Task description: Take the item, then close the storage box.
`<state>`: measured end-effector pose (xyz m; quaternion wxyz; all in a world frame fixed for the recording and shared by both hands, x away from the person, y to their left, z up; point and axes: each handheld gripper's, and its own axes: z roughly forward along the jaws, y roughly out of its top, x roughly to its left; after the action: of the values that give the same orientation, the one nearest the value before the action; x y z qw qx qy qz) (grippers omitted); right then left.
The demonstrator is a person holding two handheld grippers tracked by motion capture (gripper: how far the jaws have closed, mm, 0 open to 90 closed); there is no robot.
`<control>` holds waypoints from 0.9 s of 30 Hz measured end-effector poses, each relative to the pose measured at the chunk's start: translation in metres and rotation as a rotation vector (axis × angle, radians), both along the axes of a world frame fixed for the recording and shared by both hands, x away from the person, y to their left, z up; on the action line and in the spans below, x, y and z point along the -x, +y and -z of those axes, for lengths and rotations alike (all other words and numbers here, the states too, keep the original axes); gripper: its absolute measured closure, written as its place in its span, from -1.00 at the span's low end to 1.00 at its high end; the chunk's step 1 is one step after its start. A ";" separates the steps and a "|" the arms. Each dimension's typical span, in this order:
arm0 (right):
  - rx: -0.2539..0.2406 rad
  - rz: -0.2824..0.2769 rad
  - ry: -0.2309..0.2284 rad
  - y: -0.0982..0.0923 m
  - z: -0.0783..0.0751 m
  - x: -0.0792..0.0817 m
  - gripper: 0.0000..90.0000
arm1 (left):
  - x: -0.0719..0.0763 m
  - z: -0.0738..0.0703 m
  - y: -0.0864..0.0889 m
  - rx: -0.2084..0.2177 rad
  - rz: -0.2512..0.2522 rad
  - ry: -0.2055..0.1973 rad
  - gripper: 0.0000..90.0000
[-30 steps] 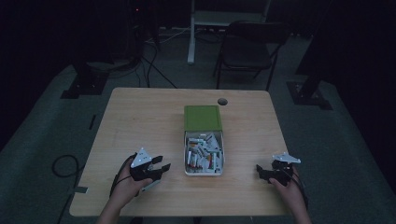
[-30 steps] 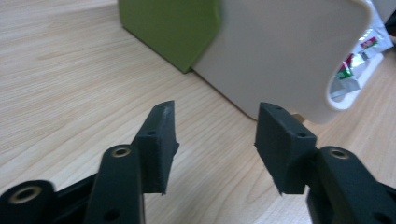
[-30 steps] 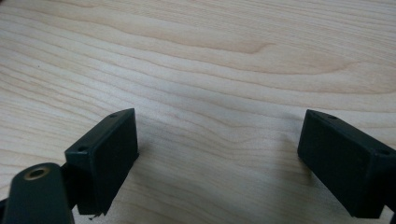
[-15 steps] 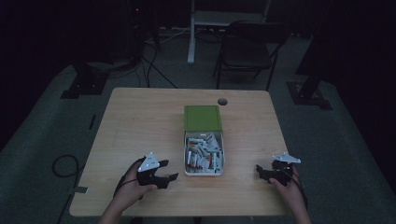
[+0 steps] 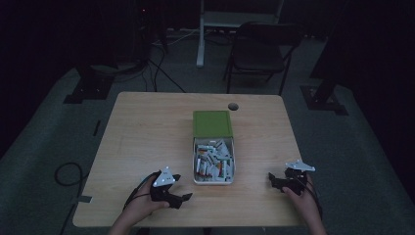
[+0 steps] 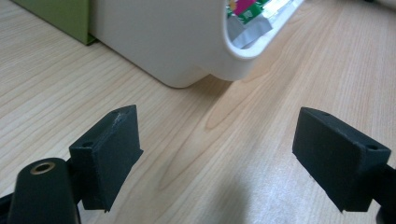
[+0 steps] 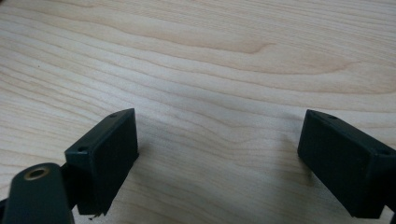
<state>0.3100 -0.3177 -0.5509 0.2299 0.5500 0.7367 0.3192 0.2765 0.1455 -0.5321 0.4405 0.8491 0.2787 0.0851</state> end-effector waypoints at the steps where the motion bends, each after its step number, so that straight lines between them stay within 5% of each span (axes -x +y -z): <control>1: 0.000 0.000 0.000 0.000 0.000 0.000 -0.74 | 0.001 0.000 -0.002 -0.012 0.004 -0.004 -0.65; 8: 0.000 0.000 0.000 0.000 0.000 0.000 -0.74 | 0.002 0.006 -0.005 -0.075 -0.010 0.018 -0.64; 15: -0.001 0.000 0.000 0.000 0.000 0.000 -0.74 | 0.000 0.009 -0.005 -0.119 -0.013 -0.001 -0.63; 27: -0.002 -0.022 0.002 0.001 0.000 0.000 -0.74 | 0.000 0.009 -0.006 -0.070 -0.019 0.024 -0.63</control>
<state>0.3095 -0.3169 -0.5508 0.2252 0.5424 0.7426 0.3218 0.2769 0.1397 -0.5414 0.4062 0.8624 0.2888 0.0885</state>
